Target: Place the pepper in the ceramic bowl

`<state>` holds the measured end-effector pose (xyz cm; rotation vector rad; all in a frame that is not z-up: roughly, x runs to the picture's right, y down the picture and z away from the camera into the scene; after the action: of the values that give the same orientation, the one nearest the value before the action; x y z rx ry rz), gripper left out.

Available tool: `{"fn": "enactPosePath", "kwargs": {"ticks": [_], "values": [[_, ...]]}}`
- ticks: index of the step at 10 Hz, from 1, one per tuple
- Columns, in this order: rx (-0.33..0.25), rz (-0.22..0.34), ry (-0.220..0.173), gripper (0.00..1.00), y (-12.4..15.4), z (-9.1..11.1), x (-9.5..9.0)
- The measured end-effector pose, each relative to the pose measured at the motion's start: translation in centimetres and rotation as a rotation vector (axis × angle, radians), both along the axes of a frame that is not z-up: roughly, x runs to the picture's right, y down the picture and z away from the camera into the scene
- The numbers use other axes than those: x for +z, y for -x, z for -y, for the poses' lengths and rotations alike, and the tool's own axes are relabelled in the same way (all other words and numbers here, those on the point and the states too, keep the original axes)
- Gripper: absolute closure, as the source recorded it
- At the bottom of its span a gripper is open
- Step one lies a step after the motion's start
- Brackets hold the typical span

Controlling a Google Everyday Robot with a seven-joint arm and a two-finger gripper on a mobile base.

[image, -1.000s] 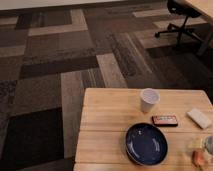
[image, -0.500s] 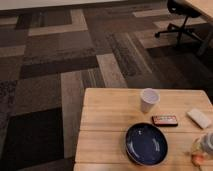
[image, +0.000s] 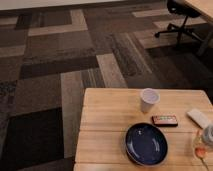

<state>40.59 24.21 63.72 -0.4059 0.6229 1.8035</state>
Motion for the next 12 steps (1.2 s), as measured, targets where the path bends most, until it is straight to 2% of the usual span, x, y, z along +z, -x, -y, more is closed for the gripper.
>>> {"fn": "enactPosePath", "kwargs": {"ticks": [1,3,4,5,8,10,11,12], "values": [[-0.060,0.053,-0.012,1.00,2.5,1.5,-0.3],[-0.139,0.131,-0.021,1.00,6.0,3.0,0.0],[-0.208,0.205,-0.019,1.00,9.1,3.5,0.7],[-0.261,0.267,-0.015,1.00,11.4,3.6,1.0],[-0.379,0.403,-0.004,1.00,16.2,3.4,1.5],[-0.416,0.479,0.012,0.94,18.6,2.9,2.0],[-0.415,0.477,0.012,0.90,18.5,2.9,2.0],[-0.416,0.478,0.013,0.75,18.5,2.9,2.0]]}}
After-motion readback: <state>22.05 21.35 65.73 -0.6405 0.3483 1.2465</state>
